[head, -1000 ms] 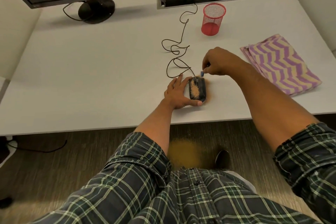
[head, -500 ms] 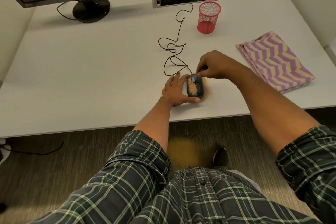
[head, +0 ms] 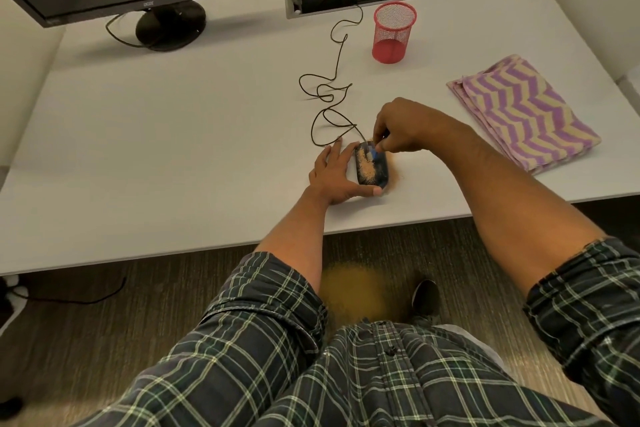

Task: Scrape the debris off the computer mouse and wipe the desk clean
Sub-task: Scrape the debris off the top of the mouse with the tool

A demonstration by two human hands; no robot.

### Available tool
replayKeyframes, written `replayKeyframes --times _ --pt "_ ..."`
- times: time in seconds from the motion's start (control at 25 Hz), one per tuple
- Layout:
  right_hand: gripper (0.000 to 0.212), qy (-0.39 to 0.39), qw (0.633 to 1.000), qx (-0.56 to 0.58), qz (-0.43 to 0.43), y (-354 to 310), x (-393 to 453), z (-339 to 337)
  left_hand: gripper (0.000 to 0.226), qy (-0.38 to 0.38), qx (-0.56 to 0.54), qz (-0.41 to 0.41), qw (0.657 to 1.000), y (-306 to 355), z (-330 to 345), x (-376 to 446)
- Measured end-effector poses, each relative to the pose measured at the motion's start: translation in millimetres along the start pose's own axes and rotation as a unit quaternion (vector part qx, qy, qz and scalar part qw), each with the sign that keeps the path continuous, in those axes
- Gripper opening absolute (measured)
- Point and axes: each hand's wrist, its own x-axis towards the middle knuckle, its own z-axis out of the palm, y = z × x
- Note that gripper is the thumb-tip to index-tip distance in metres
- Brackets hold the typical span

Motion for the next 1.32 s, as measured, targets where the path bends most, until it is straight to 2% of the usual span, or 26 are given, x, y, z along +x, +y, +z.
replayKeyframes --times 0.16,0.36,0.52,0.76,1.0,1.16,1.32 --pt "0.023 0.086 0.996 -0.007 0.02 1 -2 2 0.121 -0.001 0.005 -0.001 1.0 1 0 0" --pt "0.019 0.028 0.999 0.035 0.017 6 -10 5 0.122 -0.004 0.009 0.0 1.0 2 -1 -1" --pt "0.018 0.092 0.994 0.033 0.04 8 -14 10 0.122 -0.004 0.006 -0.001 1.0 2 0 -1" --pt "0.02 0.051 0.996 0.07 0.038 7 -16 12 0.121 -0.005 0.013 0.002 1.0 4 -1 -3" --pt "0.025 0.158 0.981 0.08 0.076 2 -19 18 0.121 -0.004 0.014 0.003 1.0 3 -1 -2" --pt "0.023 0.114 0.987 0.095 0.069 2 -24 19 0.121 -0.006 0.013 0.004 1.0 3 -1 -2" --pt "0.018 0.099 0.987 0.078 0.099 3 -24 17 0.121 -0.003 0.014 0.003 1.0 3 -1 -2"
